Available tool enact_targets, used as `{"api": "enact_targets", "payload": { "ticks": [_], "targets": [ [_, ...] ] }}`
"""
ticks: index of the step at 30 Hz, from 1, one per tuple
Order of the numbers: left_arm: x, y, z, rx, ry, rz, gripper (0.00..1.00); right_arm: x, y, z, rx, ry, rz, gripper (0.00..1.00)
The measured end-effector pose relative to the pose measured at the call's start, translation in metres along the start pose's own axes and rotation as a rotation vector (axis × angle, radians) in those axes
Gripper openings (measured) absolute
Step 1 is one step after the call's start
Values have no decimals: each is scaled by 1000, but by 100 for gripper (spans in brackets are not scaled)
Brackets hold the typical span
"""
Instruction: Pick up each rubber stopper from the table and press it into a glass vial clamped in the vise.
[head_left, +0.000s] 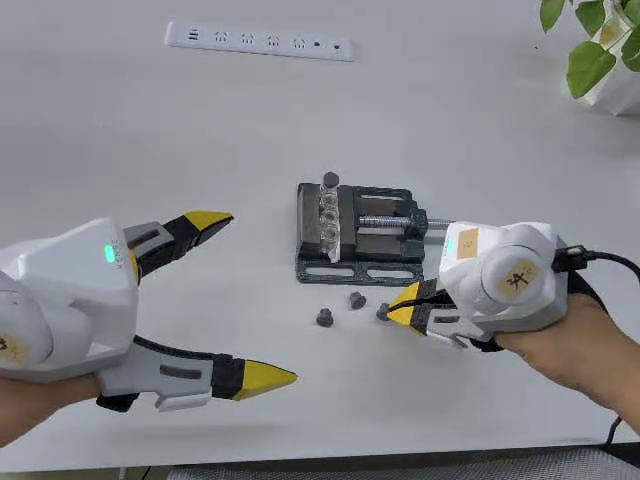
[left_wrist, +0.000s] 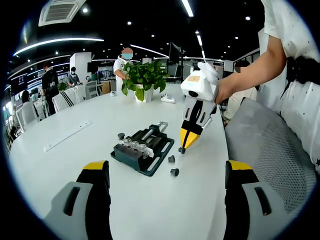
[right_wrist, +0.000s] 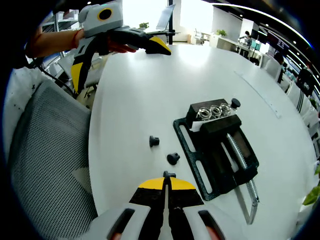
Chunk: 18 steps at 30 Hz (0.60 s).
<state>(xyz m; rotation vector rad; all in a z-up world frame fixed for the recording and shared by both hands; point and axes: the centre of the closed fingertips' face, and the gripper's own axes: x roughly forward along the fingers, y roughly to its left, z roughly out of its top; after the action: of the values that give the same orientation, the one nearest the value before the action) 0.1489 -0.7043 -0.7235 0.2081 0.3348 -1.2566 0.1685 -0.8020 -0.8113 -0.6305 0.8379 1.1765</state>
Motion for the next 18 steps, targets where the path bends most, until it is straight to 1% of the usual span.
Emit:
{"api": "enact_targets", "payload": {
  "ticks": [1,2,3,4,5,6,9,10,11,13,15,16,18],
  "targets": [
    [0,0,2,1,-2,-2,96,-3,0,4,-31,-22,9,0],
    [1,-1,3,2,-3,-3,96,-7,1,6,-43,-23,13,0],
    [1,-2,5,3,-6,-7,95,-11,4,12,-96,-49,31,0],
    [1,-3,6,6,-6,-10,95,-14,6,15,-106,-61,39,0],
    [2,-3,7,7,-7,-14,95,-19,7,18,-115,-62,39,0],
    [2,-4,8,6,-8,-17,95,-22,9,22,-153,-73,50,0],
    [2,-6,11,10,-10,-30,93,-34,14,32,-212,-96,63,0],
    [2,-7,13,8,-11,-35,93,-37,17,35,-244,-101,77,0],
    [2,-8,15,10,-13,-41,92,-42,18,40,-275,-103,72,0],
    [1,-11,19,3,-14,-61,90,-49,22,45,-299,-106,87,0],
    [1,-13,23,-15,-17,-77,86,-54,25,50,-337,-107,92,0],
    [0,-14,26,-8,-19,-82,85,-57,26,53,-378,-103,90,0],
    [-2,-16,30,-13,-20,-103,85,-63,29,58,-397,-107,97,0]
  ]
}}
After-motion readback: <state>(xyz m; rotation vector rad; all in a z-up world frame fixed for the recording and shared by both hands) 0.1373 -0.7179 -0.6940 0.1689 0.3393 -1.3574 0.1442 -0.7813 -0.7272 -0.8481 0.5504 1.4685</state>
